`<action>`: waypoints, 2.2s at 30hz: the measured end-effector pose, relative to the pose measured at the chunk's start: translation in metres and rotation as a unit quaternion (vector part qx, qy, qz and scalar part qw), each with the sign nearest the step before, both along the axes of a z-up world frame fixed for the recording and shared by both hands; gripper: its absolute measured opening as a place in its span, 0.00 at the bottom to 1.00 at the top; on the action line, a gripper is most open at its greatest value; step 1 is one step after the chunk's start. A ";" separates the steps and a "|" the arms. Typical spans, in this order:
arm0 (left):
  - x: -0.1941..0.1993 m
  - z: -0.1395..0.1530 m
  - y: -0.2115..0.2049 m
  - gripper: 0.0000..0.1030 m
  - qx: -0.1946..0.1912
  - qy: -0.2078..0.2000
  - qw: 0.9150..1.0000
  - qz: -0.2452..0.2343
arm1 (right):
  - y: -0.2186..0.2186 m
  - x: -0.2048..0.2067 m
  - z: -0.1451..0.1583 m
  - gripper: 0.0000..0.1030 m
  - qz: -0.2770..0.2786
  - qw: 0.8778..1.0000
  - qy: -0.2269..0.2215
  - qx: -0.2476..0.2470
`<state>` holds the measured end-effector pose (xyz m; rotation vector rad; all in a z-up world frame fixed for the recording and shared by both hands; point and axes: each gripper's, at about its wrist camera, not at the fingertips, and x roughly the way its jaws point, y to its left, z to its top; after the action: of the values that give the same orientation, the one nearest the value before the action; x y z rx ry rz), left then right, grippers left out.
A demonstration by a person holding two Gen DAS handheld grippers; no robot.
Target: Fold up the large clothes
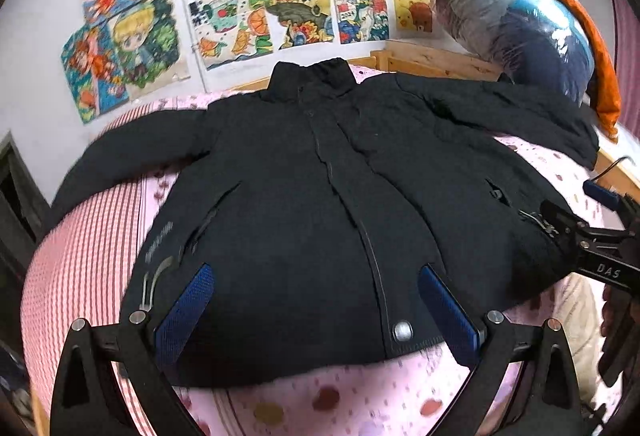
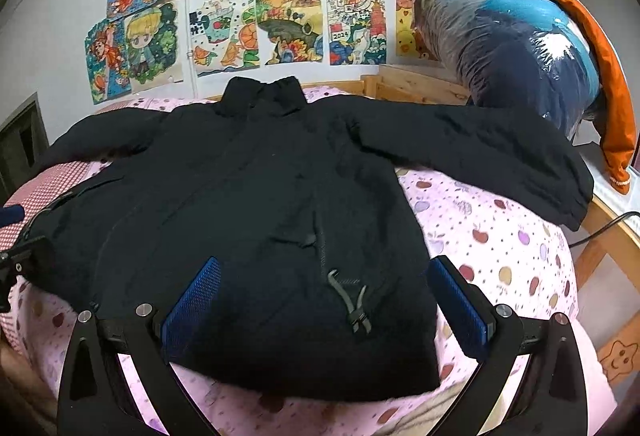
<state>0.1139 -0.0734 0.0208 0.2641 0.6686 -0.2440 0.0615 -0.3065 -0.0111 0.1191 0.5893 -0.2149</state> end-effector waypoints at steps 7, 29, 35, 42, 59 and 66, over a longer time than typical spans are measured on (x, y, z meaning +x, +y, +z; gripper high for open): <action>0.033 0.007 -0.041 1.00 0.078 -0.052 0.995 -0.024 | -0.029 0.022 -0.005 0.99 -0.027 1.000 -0.011 -0.006; 0.218 -0.020 -0.176 1.00 0.052 0.019 0.998 -0.020 | -0.234 0.038 -0.064 0.99 -0.219 0.956 -0.065 0.184; 0.257 -0.036 -0.214 1.00 0.055 0.033 0.998 -0.021 | -0.258 0.059 -0.089 0.99 -0.233 0.950 -0.069 0.198; 0.293 -0.061 -0.257 1.00 0.042 0.062 0.996 -0.043 | -0.271 0.070 -0.098 0.99 -0.246 0.935 -0.121 0.226; 0.321 -0.087 -0.228 1.00 -0.094 0.199 0.974 -0.061 | -0.253 0.063 -0.036 0.11 -0.262 0.933 -0.186 0.161; 0.293 -0.039 -0.160 0.99 -0.136 0.168 0.973 -0.079 | -0.181 0.100 0.043 0.11 -0.122 0.964 -0.228 0.061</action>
<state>0.4066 -0.2331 -0.0179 0.0099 0.9399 -0.5366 0.1610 -0.4870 0.0318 0.3516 0.1257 -0.3782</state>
